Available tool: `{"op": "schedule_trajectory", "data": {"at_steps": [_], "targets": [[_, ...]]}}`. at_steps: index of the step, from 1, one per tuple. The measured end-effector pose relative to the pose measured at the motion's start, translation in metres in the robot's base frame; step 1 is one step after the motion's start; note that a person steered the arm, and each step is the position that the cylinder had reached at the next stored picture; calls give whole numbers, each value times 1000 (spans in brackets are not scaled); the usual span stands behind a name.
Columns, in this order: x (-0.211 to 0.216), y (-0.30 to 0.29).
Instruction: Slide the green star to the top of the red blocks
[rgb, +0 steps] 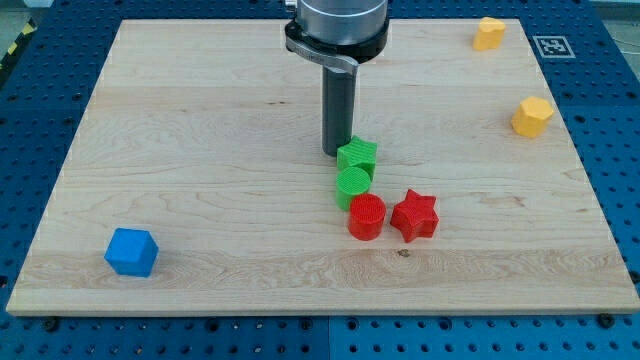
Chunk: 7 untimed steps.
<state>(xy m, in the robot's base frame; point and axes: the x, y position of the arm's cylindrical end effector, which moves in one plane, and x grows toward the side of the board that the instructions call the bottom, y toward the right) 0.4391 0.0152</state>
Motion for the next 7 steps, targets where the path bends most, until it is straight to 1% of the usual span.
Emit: {"op": "schedule_trajectory", "data": {"at_steps": [3, 5, 6, 7], "targets": [[3, 29], [4, 63], [4, 64], [-6, 64]]}}
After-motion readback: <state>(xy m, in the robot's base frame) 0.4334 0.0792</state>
